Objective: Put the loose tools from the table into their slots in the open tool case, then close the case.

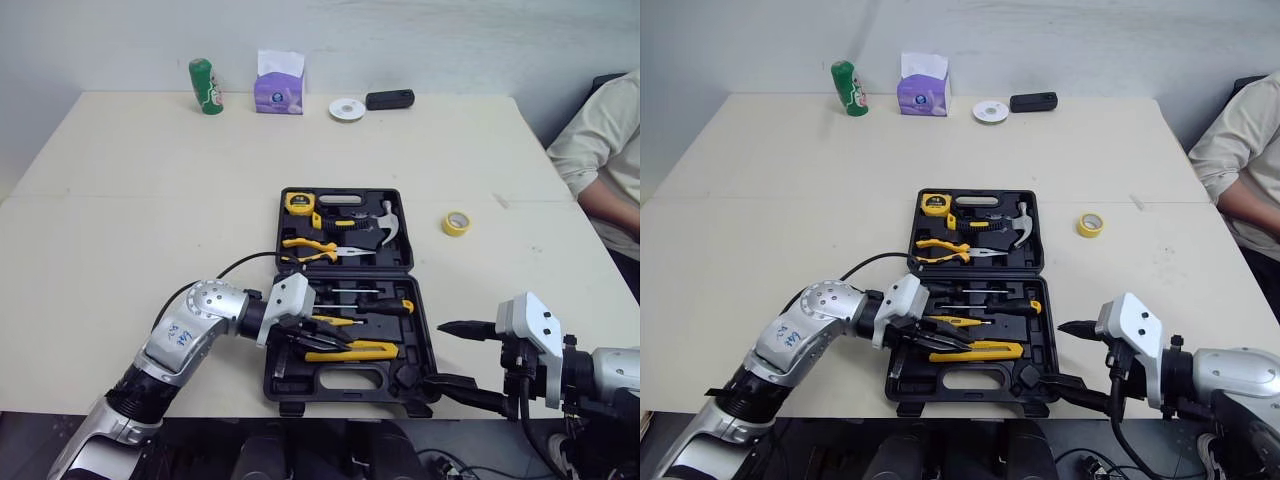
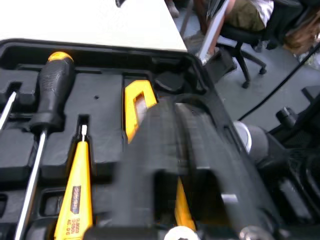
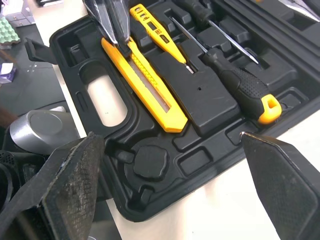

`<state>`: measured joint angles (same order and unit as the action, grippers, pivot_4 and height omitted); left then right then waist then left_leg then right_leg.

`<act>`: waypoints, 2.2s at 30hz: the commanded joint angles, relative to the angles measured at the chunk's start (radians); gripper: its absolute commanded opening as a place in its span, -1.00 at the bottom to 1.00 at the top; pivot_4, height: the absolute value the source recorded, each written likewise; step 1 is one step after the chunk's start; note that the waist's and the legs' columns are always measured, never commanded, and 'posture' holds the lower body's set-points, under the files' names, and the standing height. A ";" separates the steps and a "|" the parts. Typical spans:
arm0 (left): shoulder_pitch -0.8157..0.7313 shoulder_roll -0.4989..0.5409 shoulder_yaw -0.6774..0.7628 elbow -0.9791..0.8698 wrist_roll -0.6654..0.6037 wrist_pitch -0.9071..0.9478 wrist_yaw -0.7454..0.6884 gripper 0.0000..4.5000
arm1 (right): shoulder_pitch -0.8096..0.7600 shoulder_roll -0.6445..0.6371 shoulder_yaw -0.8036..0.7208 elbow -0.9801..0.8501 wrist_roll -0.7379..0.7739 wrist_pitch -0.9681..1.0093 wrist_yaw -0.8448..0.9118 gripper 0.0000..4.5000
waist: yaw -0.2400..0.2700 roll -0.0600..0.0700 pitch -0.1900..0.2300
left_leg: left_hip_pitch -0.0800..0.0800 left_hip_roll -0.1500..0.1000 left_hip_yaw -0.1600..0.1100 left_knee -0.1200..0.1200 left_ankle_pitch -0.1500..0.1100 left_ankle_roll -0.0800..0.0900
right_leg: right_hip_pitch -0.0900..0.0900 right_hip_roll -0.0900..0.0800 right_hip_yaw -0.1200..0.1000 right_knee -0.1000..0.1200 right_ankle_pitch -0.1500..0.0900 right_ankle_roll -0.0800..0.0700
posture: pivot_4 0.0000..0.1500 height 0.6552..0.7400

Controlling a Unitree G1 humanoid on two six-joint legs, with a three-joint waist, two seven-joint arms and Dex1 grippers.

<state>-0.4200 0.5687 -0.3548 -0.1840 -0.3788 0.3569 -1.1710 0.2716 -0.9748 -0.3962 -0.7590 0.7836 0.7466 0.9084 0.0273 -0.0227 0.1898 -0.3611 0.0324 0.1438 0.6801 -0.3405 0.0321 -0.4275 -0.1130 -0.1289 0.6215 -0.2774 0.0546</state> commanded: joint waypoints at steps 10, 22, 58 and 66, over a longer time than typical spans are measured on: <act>-0.038 -0.009 -0.081 0.146 0.152 -0.135 -0.077 -0.97 | -0.061 -0.038 0.050 -0.023 -0.019 -0.019 0.028 1.00 | -0.001 0.000 0.000 | 0.000 0.000 0.000 0.000 0.000 0.001 | 0.000 0.000 0.000 0.000 0.000 0.000 | 1.00 0.80; -0.015 0.063 -0.145 0.146 0.279 -0.118 -0.066 -0.97 | -0.054 -0.021 0.066 -0.034 -0.023 -0.023 -0.005 1.00 | -0.003 0.001 -0.004 | 0.003 0.001 0.000 0.000 -0.001 0.001 | 0.003 0.000 0.000 0.000 0.000 0.000 | 1.00 0.80; 0.288 0.262 0.822 0.115 -0.246 0.369 0.255 1.00 | 0.035 0.005 -0.385 0.440 -0.175 -0.111 0.023 1.00 | -0.001 0.002 -0.005 | 0.001 0.001 0.000 0.000 -0.003 -0.001 | 0.001 -0.001 0.000 0.000 0.000 0.000 | 1.00 0.80; 0.266 0.335 0.878 0.374 -0.138 0.221 0.311 1.00 | 0.026 0.030 -0.409 0.607 -0.271 -0.225 0.005 1.00 | 0.000 0.003 -0.004 | 0.001 0.001 0.001 -0.002 -0.008 -0.008 | -0.001 -0.001 0.000 -0.001 0.000 -0.001 | 1.00 0.80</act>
<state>-0.1341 0.8842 0.4937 0.1739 -0.5275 0.6084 -0.8739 0.2967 -0.9481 -0.7610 -0.1602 0.5276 0.5474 0.9157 0.0270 -0.0196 0.1858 -0.3603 0.0336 0.1445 0.6778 -0.3484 0.0241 -0.4289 -0.1146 -0.1287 0.6205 -0.2779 0.0539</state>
